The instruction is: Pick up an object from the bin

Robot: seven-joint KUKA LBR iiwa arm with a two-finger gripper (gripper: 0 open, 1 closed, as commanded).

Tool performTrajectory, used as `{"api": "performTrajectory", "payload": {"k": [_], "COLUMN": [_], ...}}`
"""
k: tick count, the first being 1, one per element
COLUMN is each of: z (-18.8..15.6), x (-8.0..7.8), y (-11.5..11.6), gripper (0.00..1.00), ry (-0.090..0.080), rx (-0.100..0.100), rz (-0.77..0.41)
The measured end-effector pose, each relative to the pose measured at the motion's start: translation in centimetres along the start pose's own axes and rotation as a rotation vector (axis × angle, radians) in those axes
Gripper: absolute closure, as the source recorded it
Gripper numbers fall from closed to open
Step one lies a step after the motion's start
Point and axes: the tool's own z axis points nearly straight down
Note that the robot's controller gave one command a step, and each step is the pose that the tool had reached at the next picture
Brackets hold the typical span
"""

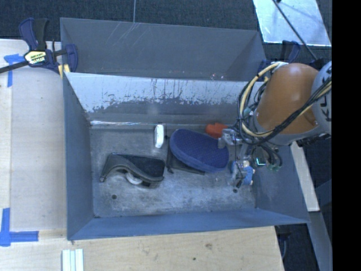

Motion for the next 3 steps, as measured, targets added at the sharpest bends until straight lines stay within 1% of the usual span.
{"api": "performTrajectory", "payload": {"k": [1, 2, 3], "z": [6.5, 6.0, -7.1], "x": [-3.6, -3.7, -1.5], "y": [1.4, 1.3, 2.7], "gripper": [0.0, 1.0, 1.0], "ry": [-0.012, -0.018, -0.016], "rx": [0.001, 0.002, 0.0], "rz": [0.006, 0.006, 0.065]}}
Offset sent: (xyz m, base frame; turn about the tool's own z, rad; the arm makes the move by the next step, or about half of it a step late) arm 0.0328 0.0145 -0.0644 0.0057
